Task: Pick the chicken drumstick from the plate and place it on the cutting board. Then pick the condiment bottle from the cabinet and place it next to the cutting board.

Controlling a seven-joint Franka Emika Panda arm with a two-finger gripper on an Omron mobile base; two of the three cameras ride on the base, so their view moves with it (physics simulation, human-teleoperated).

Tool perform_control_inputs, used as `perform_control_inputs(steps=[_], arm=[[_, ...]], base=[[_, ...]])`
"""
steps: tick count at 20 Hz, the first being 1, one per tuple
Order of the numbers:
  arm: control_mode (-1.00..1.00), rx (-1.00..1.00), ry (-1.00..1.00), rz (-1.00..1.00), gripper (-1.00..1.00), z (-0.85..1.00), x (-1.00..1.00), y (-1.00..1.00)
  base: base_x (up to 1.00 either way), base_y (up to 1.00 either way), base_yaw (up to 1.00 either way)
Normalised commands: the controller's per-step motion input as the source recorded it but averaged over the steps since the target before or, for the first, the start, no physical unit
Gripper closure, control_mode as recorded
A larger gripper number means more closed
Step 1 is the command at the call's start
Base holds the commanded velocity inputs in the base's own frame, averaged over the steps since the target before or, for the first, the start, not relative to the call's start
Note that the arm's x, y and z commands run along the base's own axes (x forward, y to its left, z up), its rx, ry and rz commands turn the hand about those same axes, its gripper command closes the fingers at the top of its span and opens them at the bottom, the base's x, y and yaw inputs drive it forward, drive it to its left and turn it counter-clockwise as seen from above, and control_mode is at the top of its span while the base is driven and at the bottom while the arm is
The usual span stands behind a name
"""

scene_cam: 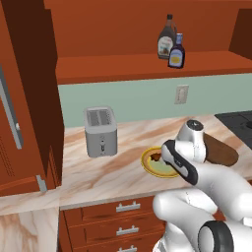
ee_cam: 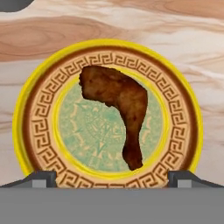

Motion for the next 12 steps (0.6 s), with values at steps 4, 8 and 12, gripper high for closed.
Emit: perform_control_inputs(steps=[4, 8, 12], arm=[[-1.00, 0.00, 0.00, 0.00, -1.00, -0.18, 0.21, 0.00], [-1.00, 0.00, 0.00, 0.00, -1.00, -0.18, 0.22, 0.00], [-1.00, 0.00, 0.00, 0.00, -1.00, -0.16, 0.21, -0.01]], base=[[0.00, 0.00, 0.00], [0.00, 0.00, 0.00], [0.00, 0.00, 0.00]])
